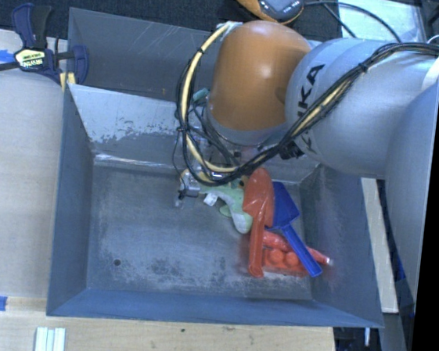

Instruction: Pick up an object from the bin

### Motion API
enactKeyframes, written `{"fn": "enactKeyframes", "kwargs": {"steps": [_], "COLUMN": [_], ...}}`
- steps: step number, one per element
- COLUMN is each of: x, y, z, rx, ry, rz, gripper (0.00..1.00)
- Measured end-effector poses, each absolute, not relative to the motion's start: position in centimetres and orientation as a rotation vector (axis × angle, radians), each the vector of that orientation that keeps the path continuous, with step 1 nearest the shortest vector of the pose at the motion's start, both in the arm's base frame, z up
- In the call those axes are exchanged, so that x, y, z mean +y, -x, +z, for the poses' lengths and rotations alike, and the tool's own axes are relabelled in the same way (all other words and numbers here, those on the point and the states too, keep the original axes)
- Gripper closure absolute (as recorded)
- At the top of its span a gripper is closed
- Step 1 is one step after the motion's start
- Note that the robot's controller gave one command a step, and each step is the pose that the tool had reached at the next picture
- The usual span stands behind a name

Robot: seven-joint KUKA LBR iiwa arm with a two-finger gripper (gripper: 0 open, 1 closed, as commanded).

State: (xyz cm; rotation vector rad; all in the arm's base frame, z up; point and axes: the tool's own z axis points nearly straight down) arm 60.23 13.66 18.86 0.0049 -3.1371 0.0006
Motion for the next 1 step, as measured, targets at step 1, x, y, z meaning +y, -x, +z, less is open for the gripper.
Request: {"fn": "enactKeyframes", "kwargs": {"steps": [1], "x": [13.59], "y": [-60.36], "z": [19.39], "rx": [-3.145], "ry": [0.000], "rz": [-0.002], "gripper": [0.00]}}
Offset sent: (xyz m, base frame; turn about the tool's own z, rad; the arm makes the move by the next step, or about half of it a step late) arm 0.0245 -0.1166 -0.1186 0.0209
